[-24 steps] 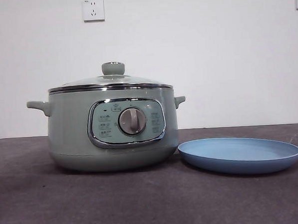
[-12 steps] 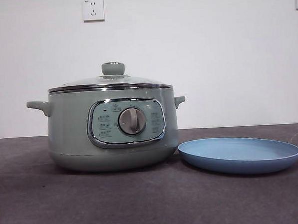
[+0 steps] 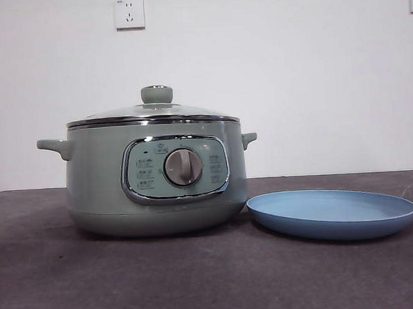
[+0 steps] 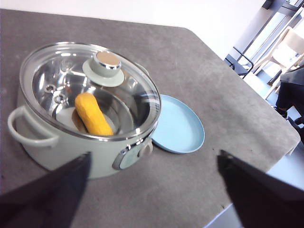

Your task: Take the corn out from the steamer,put the corn on the plate,close the lid

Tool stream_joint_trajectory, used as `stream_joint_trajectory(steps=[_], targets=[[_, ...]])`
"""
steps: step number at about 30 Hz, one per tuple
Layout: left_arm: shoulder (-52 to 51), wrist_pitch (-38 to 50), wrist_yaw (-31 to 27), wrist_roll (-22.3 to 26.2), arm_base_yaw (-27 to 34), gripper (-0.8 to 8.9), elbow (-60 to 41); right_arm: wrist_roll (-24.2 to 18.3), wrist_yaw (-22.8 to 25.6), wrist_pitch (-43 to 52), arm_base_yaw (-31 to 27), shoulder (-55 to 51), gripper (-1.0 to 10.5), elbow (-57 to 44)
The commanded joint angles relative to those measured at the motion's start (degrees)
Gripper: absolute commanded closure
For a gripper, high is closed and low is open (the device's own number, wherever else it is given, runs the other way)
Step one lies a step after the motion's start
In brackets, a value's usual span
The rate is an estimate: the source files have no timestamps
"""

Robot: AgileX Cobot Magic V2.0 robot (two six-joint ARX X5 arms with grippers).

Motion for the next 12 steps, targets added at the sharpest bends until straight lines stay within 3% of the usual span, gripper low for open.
stream_joint_trajectory(steps=[1,7,12], targets=[[0.26,2.86,-0.07,0.61,-0.02,2.48,0.2,0.37,0.15,0.09,0.13,0.02,3.2,0.13],[5.09,11.82,-0.57,-1.42,-1.05,2.48,0.24,0.37,0.15,0.09,0.13,0.04,3.2,0.13],[13.05,20.46,-4.26,-2.4,-5.07,2.49,1.84,0.37,0.15,0.09,0.13,0.04,3.2,0.13]])
